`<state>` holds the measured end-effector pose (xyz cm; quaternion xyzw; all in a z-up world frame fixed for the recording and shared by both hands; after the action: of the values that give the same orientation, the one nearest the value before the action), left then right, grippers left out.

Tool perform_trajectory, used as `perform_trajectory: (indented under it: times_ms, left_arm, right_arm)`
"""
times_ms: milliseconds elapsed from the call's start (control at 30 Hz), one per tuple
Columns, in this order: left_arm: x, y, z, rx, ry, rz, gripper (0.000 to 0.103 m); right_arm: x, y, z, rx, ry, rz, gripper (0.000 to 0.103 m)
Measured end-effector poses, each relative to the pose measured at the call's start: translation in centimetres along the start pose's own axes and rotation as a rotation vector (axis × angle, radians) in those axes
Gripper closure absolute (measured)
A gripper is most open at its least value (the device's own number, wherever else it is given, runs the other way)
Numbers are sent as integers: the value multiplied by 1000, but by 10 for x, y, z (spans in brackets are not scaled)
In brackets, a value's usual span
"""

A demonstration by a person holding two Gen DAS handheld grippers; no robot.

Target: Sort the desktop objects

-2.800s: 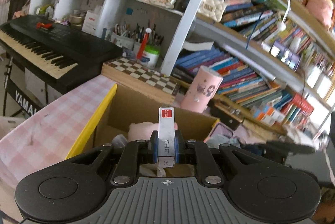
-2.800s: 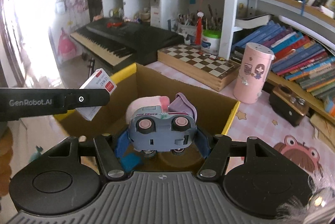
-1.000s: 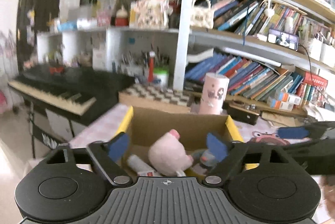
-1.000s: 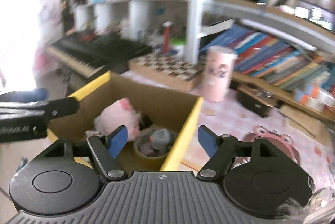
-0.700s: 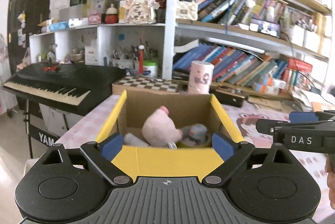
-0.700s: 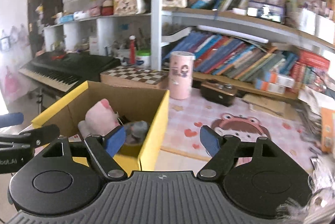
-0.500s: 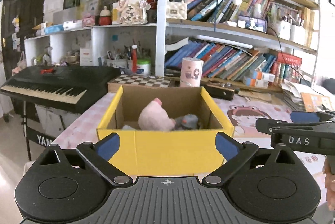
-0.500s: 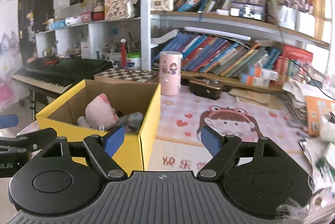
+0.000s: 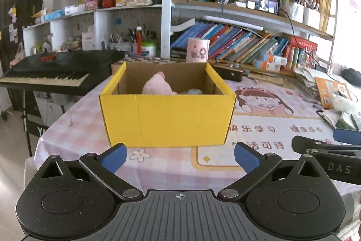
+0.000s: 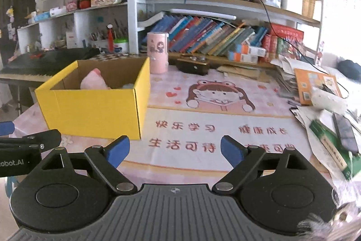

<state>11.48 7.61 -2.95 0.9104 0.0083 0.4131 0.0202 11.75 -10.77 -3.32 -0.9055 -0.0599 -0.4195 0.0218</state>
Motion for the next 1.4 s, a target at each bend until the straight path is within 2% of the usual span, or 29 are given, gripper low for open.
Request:
perform_trajectory:
  times_ms: [367,467,600,933,1400]
  left_arm:
    - [-14,18,3,-12,-44,18,0]
    - [-17,27,3,-39,-59,31,0]
    - [-19,30,6,-19,-86,40,0]
    - [-19,35,3,-3,-84,47,0]
    - [-19,47,2,-18,-94,77,0]
  right_arm:
    - [-20,17,-7,-26,-45,27,0]
    - [-25,24,-8,-28,-61,48,0]
    - [-27,32,-9,-38,-67,64,0]
    - [-32,41,-7,-49,-97,76,0]
    - [-41,50,-5,-60,-137,86,0]
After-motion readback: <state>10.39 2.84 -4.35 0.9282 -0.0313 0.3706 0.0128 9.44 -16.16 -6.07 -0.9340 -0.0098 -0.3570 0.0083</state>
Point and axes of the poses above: each gripper's, at about its wrist camera, not at the fingertips, and z roughly the way its jaws point, y to its right, x to its top, the point moved 8 cm from there along z, roughly the way its jaws point, and after that the axes turned 11 degrees about -y, right-handed, at the moved point
